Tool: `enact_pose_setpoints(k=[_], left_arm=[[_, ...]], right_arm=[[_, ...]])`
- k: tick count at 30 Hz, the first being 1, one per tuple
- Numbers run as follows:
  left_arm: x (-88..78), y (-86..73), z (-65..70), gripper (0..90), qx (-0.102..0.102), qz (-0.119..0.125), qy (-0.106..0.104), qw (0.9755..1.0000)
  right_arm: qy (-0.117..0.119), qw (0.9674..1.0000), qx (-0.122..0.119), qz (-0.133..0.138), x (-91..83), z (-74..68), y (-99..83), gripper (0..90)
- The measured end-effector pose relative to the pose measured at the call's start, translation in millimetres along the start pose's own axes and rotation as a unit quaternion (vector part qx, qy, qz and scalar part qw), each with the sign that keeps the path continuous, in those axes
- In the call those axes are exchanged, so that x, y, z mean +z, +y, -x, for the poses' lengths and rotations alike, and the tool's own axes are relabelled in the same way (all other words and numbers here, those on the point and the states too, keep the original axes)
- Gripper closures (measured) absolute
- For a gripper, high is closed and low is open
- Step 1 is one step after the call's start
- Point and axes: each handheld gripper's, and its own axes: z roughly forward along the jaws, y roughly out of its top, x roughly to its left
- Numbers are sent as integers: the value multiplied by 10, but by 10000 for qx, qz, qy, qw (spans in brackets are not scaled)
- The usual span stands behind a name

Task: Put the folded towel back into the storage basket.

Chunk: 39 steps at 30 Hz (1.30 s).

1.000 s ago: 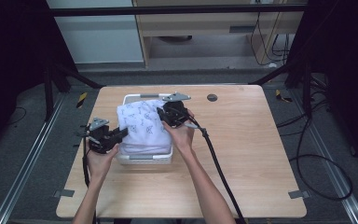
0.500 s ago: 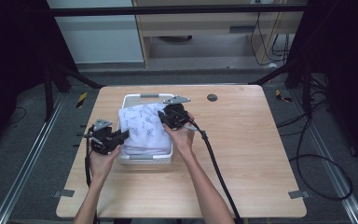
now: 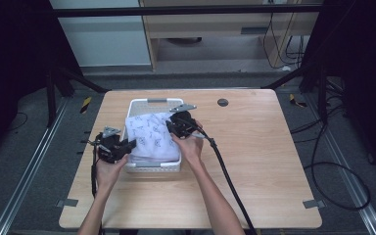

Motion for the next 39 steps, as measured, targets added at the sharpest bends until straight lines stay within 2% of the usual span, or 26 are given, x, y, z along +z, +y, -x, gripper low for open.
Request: enact_pose_setpoints(k=[12, 15, 17, 18, 22, 31, 32, 34, 36, 39], left_arm=[[52, -22, -7, 702, 0, -143, 47, 9999], [66, -23, -6, 664, 18, -171, 108, 9998], [63, -21, -10, 630, 37, -135, 156, 9998], [40, -14, -15, 615, 27, -61, 143, 9999], [-10, 7, -12, 602, 39, 64, 196, 9998], [-166, 47, 3, 562, 63, 403, 135, 9991], [-206, 48, 11, 542, 70, 531, 54, 9986], [-224, 48, 16, 530, 95, 576, 23, 9983], [-253, 50, 28, 498, 179, 654, -16, 9977], [-303, 38, 57, 472, 238, 685, -55, 9973]], right_arm=[[-46, 9996, -119, -238, 73, 12, -55, 690], [-74, 9994, -179, -281, 88, 12, -65, 667], [-75, 9993, -216, -308, 98, 11, -72, 610], [-107, 9989, -316, -320, 106, 9, -79, 596], [-117, 9990, -382, -224, 77, 10, -71, 558], [-174, 9992, -344, 136, -165, 91, -33, 424], [-149, 9991, -336, 202, -236, 121, -38, 382], [-144, 9990, -349, 239, -274, 136, -43, 362], [-47, 9989, -369, 267, -389, 176, -69, 295], [24, 9986, -443, 288, -474, 209, -99, 276]])
